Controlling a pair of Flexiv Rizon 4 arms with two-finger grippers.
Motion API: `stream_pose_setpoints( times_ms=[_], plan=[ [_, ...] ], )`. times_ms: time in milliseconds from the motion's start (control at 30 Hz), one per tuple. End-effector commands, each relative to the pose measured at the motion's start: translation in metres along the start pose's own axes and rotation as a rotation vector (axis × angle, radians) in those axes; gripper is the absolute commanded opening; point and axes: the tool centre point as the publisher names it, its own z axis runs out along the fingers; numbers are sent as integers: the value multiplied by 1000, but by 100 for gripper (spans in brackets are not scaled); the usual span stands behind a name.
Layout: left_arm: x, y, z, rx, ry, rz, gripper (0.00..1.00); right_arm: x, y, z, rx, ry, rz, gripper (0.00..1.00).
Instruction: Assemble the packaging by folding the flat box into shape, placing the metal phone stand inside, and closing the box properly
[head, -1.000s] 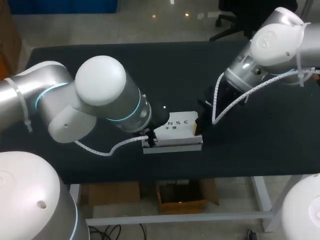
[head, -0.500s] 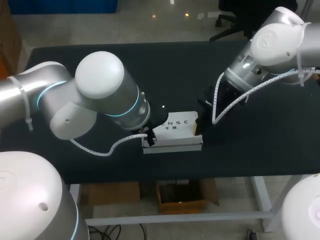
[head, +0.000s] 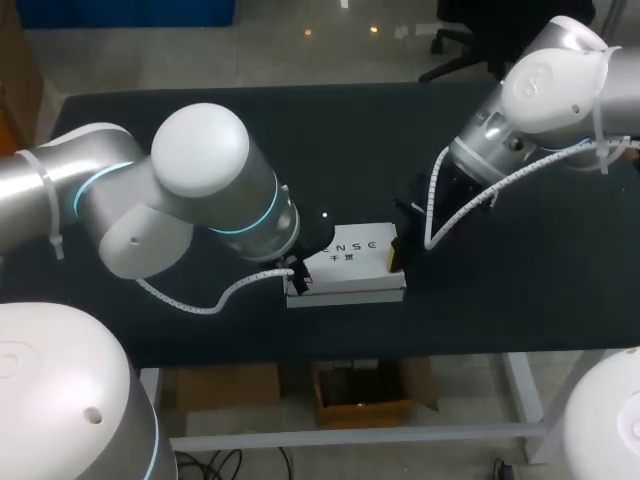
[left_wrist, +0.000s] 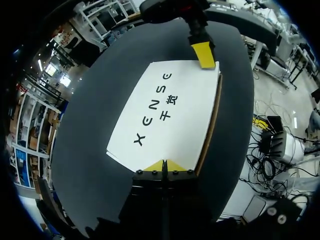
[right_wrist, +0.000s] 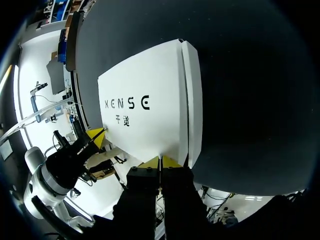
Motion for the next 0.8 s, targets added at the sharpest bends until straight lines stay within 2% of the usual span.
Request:
stream_pose_setpoints(
  times_ms=[33, 800],
  plan=[
    [1, -1, 3, -3, -4, -2, 0, -3, 2, 3, 4, 1, 3, 0],
    [6, 6, 25, -23, 25, -26, 0, -17, 11, 18, 34, 10, 25, 0]
  ],
)
